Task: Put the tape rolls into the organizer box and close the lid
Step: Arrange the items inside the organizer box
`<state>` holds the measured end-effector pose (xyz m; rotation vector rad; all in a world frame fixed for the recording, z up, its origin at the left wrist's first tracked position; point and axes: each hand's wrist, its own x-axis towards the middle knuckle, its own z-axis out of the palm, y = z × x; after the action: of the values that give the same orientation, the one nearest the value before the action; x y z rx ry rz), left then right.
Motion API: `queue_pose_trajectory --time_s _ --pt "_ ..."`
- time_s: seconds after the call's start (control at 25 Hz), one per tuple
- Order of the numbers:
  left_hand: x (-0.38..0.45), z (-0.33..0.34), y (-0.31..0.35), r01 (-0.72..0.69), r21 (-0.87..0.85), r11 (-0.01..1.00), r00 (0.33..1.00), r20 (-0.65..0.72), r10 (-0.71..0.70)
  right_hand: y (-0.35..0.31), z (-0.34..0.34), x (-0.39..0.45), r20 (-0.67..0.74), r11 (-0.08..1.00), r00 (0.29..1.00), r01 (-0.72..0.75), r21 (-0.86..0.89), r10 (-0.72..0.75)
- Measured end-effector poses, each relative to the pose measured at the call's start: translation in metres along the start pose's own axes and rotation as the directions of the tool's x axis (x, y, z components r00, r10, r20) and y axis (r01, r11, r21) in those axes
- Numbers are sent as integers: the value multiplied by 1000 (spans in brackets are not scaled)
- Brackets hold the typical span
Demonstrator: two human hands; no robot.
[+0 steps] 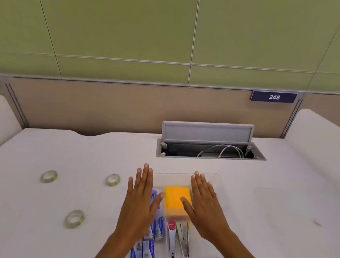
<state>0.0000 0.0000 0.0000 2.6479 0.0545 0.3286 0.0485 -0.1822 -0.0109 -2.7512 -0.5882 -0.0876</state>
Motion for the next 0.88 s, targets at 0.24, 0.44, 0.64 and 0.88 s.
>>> queue_pose_trajectory --time_s 0.24,0.44,0.64,0.88 --pt "-36 34 -13 122 -88 989 990 87 -115 -7 37 -30 126 998 992 37 -49 -31" --pt "-44 44 -16 82 100 992 975 196 -101 -4 41 -30 148 997 989 16 -74 -5" --pt "-46 45 -16 112 105 988 966 223 -133 -2 44 -30 146 999 989 -13 -36 18" --pt "-46 42 -14 102 87 991 966 228 -120 -3 39 -32 163 1000 987 -16 14 14"
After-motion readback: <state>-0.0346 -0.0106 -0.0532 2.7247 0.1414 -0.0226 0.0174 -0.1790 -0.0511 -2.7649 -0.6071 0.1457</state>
